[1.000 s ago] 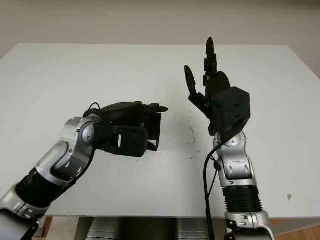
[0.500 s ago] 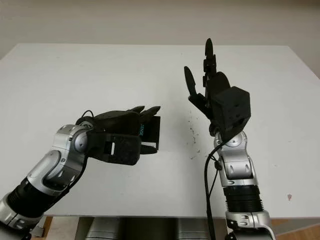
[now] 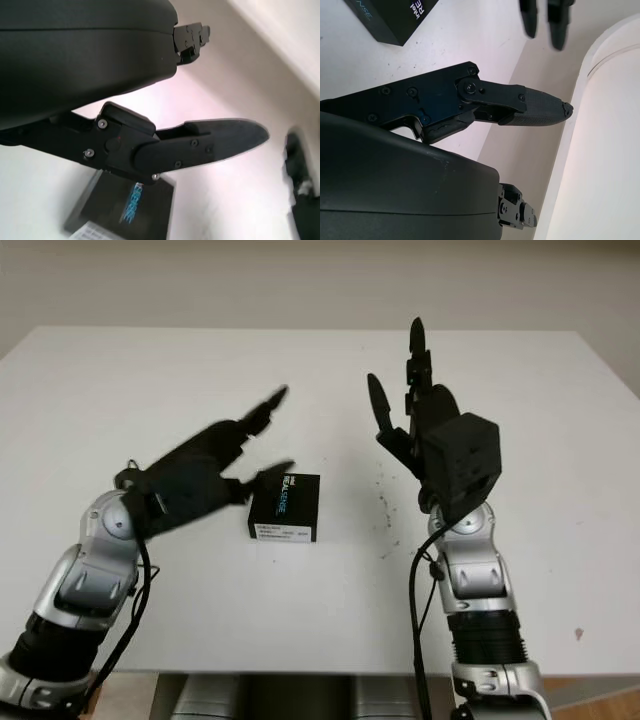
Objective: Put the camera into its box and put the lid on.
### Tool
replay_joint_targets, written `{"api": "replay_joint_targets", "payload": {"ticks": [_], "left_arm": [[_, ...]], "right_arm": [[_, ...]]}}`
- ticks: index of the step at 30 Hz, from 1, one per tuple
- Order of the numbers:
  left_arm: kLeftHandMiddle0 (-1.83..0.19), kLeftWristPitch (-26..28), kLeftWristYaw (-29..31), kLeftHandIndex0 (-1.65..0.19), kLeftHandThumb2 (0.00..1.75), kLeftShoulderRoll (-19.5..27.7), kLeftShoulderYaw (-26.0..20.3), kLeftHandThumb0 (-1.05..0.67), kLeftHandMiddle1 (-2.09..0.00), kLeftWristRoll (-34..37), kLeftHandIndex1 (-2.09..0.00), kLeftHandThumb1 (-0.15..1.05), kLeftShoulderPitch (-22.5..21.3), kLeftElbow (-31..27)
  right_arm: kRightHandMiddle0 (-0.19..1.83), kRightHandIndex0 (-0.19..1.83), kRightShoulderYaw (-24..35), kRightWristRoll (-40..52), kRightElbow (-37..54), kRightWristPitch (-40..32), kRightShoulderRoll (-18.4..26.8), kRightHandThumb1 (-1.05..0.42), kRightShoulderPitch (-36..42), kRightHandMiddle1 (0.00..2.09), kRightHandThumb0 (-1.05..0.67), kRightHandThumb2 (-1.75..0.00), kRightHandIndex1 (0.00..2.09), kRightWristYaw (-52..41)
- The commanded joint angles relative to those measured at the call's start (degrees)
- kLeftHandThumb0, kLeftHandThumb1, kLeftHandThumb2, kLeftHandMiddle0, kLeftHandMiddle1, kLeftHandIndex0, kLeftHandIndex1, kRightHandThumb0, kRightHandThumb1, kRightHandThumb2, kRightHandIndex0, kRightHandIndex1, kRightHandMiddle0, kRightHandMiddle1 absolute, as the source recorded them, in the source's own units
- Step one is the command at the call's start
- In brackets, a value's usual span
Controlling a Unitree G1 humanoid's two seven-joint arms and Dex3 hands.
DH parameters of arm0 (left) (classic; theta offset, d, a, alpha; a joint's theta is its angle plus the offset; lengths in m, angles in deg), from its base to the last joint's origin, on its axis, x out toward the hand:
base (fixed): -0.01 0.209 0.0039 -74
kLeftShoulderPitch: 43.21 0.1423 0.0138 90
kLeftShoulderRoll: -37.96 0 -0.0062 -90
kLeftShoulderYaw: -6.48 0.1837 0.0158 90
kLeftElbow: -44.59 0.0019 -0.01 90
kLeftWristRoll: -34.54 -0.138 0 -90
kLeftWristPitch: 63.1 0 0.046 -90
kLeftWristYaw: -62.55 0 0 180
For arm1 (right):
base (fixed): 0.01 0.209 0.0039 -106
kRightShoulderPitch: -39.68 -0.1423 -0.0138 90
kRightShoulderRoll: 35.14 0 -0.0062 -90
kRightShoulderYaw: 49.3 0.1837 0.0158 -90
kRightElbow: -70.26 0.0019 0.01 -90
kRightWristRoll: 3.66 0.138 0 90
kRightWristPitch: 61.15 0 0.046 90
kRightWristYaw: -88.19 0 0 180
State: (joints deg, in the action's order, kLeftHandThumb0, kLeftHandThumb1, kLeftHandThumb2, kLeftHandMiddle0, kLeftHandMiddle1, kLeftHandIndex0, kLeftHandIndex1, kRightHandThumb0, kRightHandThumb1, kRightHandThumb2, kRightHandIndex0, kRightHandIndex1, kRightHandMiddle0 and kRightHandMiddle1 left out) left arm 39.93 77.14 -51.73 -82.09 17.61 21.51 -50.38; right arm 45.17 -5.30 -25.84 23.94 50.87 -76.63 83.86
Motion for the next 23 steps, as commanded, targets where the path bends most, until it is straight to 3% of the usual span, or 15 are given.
{"api": "replay_joint_targets", "payload": {"ticks": [1,11,17,23], "left_arm": [[0.19,-2.6,-3.3,0.19,0.64,-1.6,-3.1,-0.79,0.0,2.8,0.0,1.05,0.6,2.2],[0.19,-13.9,-11.0,0.19,0.65,-4.5,-10.8,-0.82,0.0,14.8,0.0,1.05,-1.0,14.7],[0.19,-16.6,-10.1,0.19,0.63,-4.9,-13.3,-0.8,0.0,21.2,0.0,1.05,-1.2,19.2],[0.19,-17.5,-8.9,0.19,0.65,-5.3,-14.7,-0.8,0.0,25.7,0.0,1.05,-0.6,20.0]], "right_arm": [[-0.19,-0.19,0.1,0.2,-0.3,0.5,0.6,-1.05,-0.1,0.0,-0.79,-0.58,0.0,-0.5],[-0.19,-0.19,0.4,2.1,-5.1,2.1,-0.4,-1.05,-1.4,0.0,-0.78,-0.61,0.0,-1.4],[-0.19,-0.19,0.7,3.1,-6.5,1.6,-0.4,-1.05,-2.4,0.0,-0.78,-0.63,0.0,-1.5],[-0.19,-0.19,0.6,4.1,-6.1,1.1,-0.1,-1.05,-2.0,0.0,-0.78,-0.64,0.0,-2.7]]}}
